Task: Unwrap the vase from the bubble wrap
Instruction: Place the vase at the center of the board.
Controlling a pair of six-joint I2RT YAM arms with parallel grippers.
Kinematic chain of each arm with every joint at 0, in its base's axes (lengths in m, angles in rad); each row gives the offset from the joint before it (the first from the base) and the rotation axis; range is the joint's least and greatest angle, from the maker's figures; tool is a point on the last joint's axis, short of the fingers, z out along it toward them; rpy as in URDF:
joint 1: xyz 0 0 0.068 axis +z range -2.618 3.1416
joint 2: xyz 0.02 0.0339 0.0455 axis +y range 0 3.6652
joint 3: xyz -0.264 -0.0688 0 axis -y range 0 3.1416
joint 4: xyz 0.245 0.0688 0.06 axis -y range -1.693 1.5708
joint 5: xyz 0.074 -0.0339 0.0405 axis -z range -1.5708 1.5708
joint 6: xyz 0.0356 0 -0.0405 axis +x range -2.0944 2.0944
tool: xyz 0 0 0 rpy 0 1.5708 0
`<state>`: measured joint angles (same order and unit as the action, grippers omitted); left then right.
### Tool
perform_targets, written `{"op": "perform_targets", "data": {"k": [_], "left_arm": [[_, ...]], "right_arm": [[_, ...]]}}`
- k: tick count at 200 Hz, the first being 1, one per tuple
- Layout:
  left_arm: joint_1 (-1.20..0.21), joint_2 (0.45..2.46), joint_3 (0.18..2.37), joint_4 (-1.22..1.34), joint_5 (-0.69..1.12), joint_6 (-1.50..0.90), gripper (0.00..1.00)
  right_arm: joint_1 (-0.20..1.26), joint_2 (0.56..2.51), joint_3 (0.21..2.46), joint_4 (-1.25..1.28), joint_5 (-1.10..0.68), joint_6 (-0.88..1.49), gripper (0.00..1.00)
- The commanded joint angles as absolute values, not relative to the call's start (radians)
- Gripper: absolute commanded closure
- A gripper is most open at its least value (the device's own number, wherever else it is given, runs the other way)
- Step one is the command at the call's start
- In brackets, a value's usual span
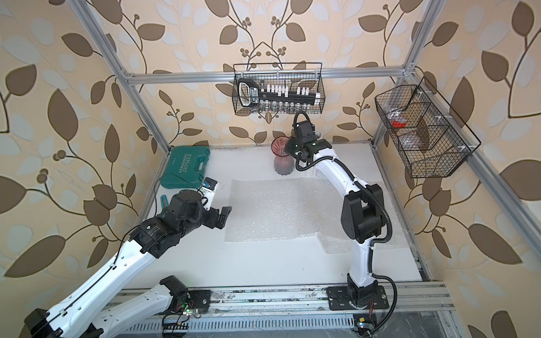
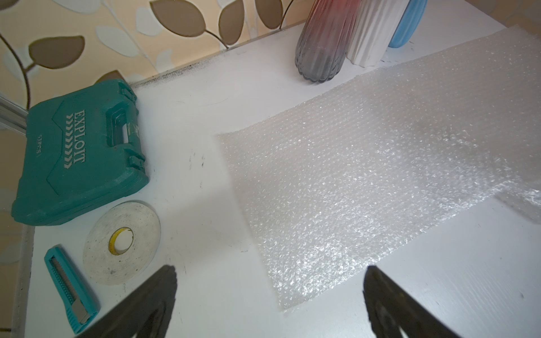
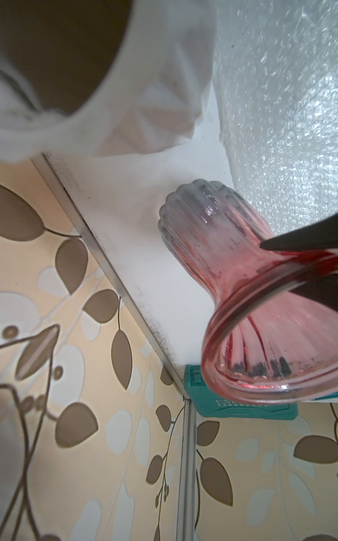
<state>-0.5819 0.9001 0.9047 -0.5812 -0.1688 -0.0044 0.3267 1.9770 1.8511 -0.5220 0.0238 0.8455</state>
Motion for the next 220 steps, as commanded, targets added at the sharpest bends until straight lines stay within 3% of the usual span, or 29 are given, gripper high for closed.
{"op": "perform_targets", "data": {"k": [1, 60, 129, 220], "left_arm": [[-0.583, 0.899, 0.93, -0.593, -0.198, -0.011, 0.01], [-0.583, 0.899, 0.933, -0.594, -0.201, -0.011, 0.01], [-0.582, 0.9, 0.933, -0.594, -0.201, -0.011, 0.01], [-0.582, 0.9, 0.933, -0.598, -0.201, -0.009, 0.01]], "right_arm": [[0.319, 1.971, 1.933, -0.439, 0.021, 0.871, 0.99], [0.307, 1.999, 1.951, -0.453, 0.004, 0.887, 0.97], [0.298, 1.997, 1.956, -0.445, -0.003, 0.897, 0.71], [0.292, 1.992, 1.944, -0.445, -0.019, 0.896, 0.68]]}}
